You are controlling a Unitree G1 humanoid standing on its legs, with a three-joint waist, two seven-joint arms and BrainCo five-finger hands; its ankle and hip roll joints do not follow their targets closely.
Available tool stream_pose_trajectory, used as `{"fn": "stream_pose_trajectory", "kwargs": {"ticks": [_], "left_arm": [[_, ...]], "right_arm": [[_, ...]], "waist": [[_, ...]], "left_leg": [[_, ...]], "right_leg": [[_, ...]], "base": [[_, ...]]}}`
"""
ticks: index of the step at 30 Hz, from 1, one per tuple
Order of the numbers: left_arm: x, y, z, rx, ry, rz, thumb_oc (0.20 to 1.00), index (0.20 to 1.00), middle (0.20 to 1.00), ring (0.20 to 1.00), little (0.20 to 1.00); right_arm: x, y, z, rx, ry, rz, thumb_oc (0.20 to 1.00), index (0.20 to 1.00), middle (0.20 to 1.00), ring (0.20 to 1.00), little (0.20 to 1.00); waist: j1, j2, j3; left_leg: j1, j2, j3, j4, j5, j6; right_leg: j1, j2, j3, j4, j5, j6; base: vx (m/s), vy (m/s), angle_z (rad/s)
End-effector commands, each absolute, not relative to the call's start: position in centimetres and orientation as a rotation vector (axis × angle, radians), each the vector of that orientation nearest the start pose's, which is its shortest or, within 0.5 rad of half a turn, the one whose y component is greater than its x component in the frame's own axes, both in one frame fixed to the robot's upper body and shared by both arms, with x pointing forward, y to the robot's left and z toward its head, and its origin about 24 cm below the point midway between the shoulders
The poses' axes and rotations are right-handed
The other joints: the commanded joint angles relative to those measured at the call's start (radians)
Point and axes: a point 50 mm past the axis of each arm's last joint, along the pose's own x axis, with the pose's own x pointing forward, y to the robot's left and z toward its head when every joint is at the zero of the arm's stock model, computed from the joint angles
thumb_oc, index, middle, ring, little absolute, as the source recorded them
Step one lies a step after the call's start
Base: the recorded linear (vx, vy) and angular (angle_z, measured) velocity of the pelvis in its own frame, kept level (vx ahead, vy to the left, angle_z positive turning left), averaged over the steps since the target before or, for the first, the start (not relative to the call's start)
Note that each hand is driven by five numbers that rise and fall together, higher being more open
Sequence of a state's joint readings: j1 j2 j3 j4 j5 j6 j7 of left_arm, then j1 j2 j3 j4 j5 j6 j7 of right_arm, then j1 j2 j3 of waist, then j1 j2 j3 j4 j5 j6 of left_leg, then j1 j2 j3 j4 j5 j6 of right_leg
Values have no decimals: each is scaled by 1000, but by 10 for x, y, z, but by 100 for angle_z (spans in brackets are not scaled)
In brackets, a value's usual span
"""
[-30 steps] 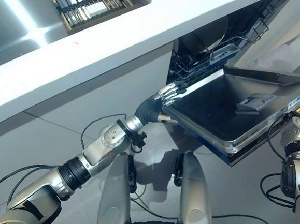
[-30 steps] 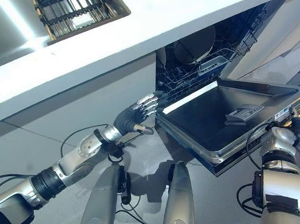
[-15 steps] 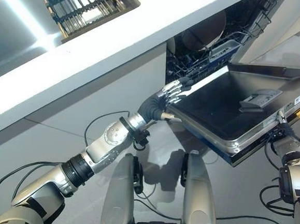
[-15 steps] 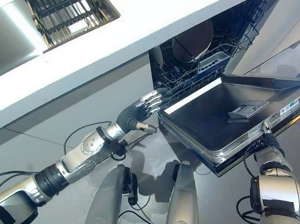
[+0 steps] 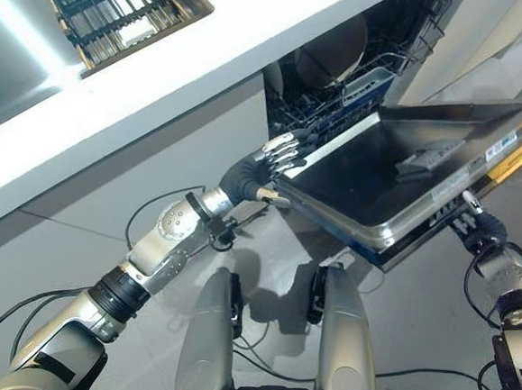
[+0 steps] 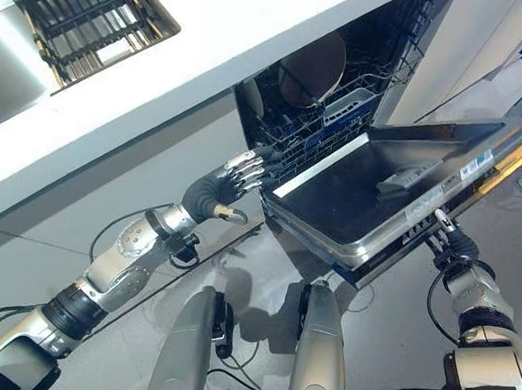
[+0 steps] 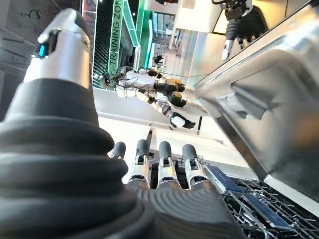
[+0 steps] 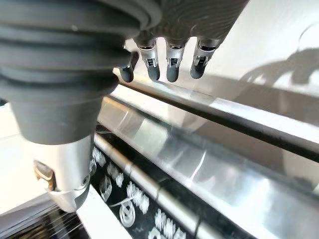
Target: Pick up plates and place into dishwasher.
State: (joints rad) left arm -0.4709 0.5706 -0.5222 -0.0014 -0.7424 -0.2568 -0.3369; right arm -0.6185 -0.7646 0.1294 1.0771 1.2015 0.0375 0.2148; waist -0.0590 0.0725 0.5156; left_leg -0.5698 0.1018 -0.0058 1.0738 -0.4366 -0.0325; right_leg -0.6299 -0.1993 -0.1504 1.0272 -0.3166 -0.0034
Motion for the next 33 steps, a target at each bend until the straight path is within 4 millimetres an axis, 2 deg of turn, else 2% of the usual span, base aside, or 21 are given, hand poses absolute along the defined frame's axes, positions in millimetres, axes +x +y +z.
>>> {"fn": "stream_pose_trajectory", "kwargs": {"ticks": [1,4,8,18,21,26,31,32,33], "left_arm": [[274,94,155,-119,-430,-988,1000,1000,1000,1000,1000],[274,95,153,-122,-416,-1006,1000,1000,1000,1000,1000],[273,92,153,-119,-405,-1035,1000,1000,1000,1000,1000],[273,89,155,-118,-393,-1069,1000,1000,1000,1000,1000],[274,88,154,-112,-383,-1081,1000,1000,1000,1000,1000],[280,88,141,-65,-330,-1017,1000,1000,1000,1000,1000],[281,84,104,-75,-182,-993,1000,1000,1000,1000,1000],[281,84,99,-75,-159,-992,1000,1000,1000,1000,1000],[280,84,85,-88,-88,-995,1000,1000,1000,1000,1000]], "right_arm": [[375,-266,214,667,-497,322,1000,1000,1000,1000,1000],[374,-262,225,791,-554,399,1000,1000,1000,1000,1000],[374,-260,226,897,-565,434,1000,1000,1000,1000,1000],[377,-265,214,936,-523,366,1000,1000,1000,1000,1000],[377,-273,203,941,-494,298,1000,1000,1000,1000,1000],[374,-287,166,883,-390,125,1000,1000,1000,1000,1000],[366,-281,112,921,-241,36,1000,1000,1000,1000,1000],[365,-279,106,927,-225,30,1000,1000,1000,1000,1000],[362,-276,93,963,-190,8,1000,1000,1000,1000,1000]], "waist": [[86,-35,-45],[93,-39,-54],[99,-41,-60],[100,-49,-75],[97,-53,-86],[90,-58,-117],[89,-63,-166],[90,-64,-172],[90,-65,-187]], "left_leg": [[39,-98,156,-31,-52,131],[47,-98,147,-18,-61,126],[60,-98,143,-3,-70,122],[84,-91,140,11,-78,114],[99,-89,141,-10,-66,113],[148,-82,144,-81,-47,112],[242,-82,147,-232,3,111],[254,-84,147,-251,11,110],[273,-85,148,-281,20,108]], "right_leg": [[68,59,-6,-10,-51,-57],[83,54,-8,-3,-56,-51],[102,49,-9,4,-63,-45],[134,46,-1,7,-69,-38],[151,47,-1,-16,-56,-38],[197,53,-1,-74,-38,-36],[296,71,-2,-215,6,-30],[309,73,-2,-235,14,-29],[332,77,-1,-266,20,-26]], "base": [[41,-32,-9],[51,-19,-5],[48,-8,20],[16,-1,32],[-1,3,7],[-1,2,-1],[13,17,-8],[13,37,-16],[86,53,-12]]}}
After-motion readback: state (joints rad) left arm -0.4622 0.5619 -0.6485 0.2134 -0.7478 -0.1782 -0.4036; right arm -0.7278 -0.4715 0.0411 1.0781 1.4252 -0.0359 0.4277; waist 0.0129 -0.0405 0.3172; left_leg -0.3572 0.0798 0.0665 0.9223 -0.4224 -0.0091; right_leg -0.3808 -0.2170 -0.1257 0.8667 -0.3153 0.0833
